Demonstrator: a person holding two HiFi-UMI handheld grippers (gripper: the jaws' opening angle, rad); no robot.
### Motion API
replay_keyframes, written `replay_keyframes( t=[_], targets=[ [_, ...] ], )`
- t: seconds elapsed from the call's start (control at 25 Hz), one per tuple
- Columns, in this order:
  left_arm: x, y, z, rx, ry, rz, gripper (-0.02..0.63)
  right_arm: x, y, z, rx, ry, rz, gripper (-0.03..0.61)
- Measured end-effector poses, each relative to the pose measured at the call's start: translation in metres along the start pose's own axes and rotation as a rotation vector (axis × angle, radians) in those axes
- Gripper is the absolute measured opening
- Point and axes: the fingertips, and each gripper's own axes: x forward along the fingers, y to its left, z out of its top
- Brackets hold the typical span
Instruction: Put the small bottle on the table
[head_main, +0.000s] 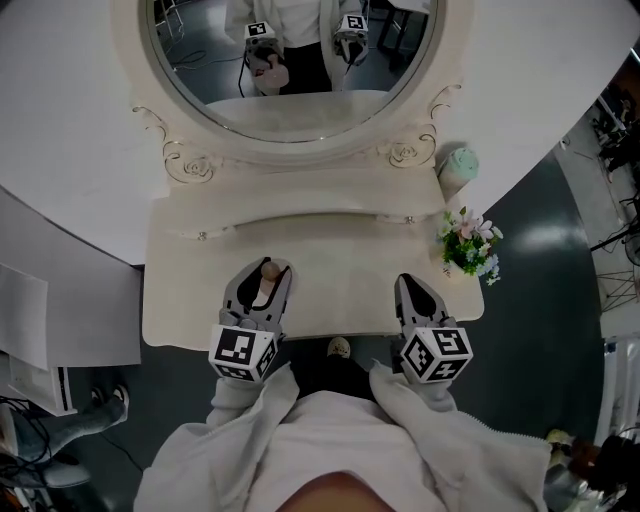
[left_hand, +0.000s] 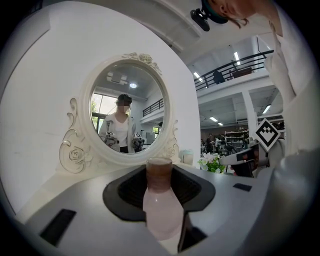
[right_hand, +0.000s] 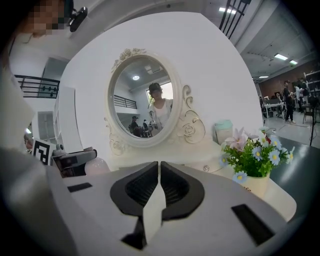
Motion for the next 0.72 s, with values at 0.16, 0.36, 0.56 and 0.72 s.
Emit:
replay_keyframes(
  t=[0.16,0.36,0.56,0.72],
  targets=[
    [0.023,-0.001,0.001,-0.003,-0.006,0.015,0.155,0.016,-0.018,0.007,-0.005,0.005,0.019,0.041],
    [0.043,-0.003,0.001,0.009,-0.017,0.037,0.155,0.034,-0.037,0.013,-0.015,0.013,0.042,0.041],
    [0.049,-0.003,-0.005,-0.002,0.004,0.038,0.155,0.043,-0.037,0.009,-0.011,0.038,0.064,0.041],
    [0.056,-0.001,-0.016,0.005,0.026,0.031,0.155,0.047,-0.034,0.000,-0.008,0.063,0.073,0.041]
  ],
)
